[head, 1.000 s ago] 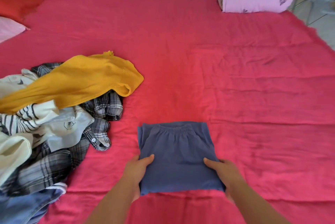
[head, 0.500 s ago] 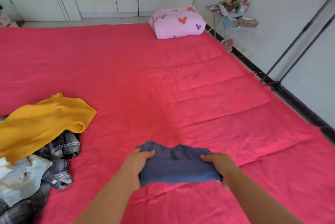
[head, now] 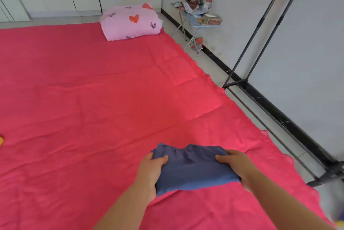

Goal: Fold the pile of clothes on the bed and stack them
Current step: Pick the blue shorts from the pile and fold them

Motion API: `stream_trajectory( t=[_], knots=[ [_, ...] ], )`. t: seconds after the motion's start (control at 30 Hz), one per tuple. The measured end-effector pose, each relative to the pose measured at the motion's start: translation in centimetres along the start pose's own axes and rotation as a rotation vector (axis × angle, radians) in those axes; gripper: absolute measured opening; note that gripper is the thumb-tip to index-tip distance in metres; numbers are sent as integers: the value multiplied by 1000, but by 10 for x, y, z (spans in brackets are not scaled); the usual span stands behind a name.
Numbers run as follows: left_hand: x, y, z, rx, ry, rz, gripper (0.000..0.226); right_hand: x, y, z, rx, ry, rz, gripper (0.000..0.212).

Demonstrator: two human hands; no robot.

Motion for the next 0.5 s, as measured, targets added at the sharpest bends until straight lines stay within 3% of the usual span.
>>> stream_trajectory(
  t=[0.13, 0.3, 0.43, 0.5],
  knots=[
    [2, -74, -11, 40, -129, 52, 17, -5, 56, -53, 74, 133, 81, 16],
    [-43, -138, -27, 71, -189, 15, 33, 19, 95, -105, 159, 263, 213, 29],
    [-114, -159, -36, 8, -114, -226, 57, 82, 105, -137, 198, 156, 404, 48],
    [-146, -160, -43, 65, -180, -323, 60, 114, 104, -140, 175, 97, 442, 50]
  ],
)
Point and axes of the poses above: each hand's wrist, its own z-axis away from the middle knuckle, its own y-axis out of the back of the hand, x = y × z, the point moved 2 cm from there along -z, towards the middle knuckle, and after that the axes turned 6 degrees about x, right-handed, at the moved point
